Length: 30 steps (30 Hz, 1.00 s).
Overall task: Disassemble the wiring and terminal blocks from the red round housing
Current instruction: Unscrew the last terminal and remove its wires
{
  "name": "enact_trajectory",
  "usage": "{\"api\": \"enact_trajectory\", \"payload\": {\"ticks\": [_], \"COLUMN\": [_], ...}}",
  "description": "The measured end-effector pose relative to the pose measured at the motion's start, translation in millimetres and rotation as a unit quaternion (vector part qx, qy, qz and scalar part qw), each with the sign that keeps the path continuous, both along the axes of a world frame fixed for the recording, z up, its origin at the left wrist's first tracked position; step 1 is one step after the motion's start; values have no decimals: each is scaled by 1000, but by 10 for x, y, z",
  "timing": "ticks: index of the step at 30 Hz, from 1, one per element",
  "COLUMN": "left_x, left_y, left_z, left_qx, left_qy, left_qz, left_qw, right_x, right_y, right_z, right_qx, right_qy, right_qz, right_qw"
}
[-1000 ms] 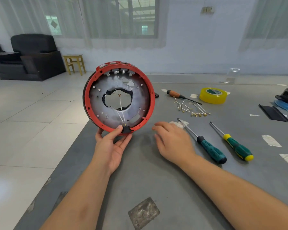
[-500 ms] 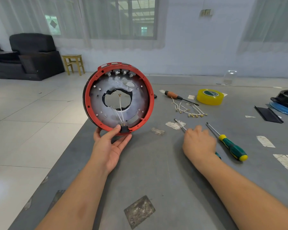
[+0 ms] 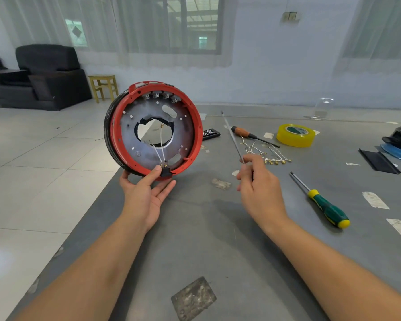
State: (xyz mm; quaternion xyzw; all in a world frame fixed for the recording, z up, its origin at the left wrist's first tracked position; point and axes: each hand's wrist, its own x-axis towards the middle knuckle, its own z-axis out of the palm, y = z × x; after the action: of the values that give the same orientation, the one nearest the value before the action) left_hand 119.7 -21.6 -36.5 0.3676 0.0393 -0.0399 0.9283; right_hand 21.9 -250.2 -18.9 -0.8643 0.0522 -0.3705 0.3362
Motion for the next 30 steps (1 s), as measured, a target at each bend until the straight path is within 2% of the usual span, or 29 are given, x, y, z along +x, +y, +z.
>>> {"api": "enact_trajectory", "payload": {"ticks": [4,6,8,14,18,23,26,30], "left_x": [32,43,49,69,84,96,129,185], "left_y": [17,21,33,33,38,57,83,157], "left_z": [-29,-52,-69,-108,-121,-119,-118,-109], "left_qx": [-14,-22,-25,-32,-38,-48,-54,-38], "left_qy": [7,6,1,-2,-5,-7,-7,-13], "left_qz": [3,4,4,9,6,3,2,7], "left_qw": [1000,1000,1000,999,999,999,999,999], "right_x": [126,189,231,213,197,177,134,69], "right_y": [164,227,252,191,122,131,54,-102], "right_z": [24,27,17,-151,-229,-272,-280,-224], "right_qx": [231,291,302,239,209,113,7,-70], "right_qy": [-21,-21,-17,61,114,122,135,178], "right_qz": [120,162,178,163,193,191,148,137], "right_qw": [965,943,937,955,952,967,980,972]}}
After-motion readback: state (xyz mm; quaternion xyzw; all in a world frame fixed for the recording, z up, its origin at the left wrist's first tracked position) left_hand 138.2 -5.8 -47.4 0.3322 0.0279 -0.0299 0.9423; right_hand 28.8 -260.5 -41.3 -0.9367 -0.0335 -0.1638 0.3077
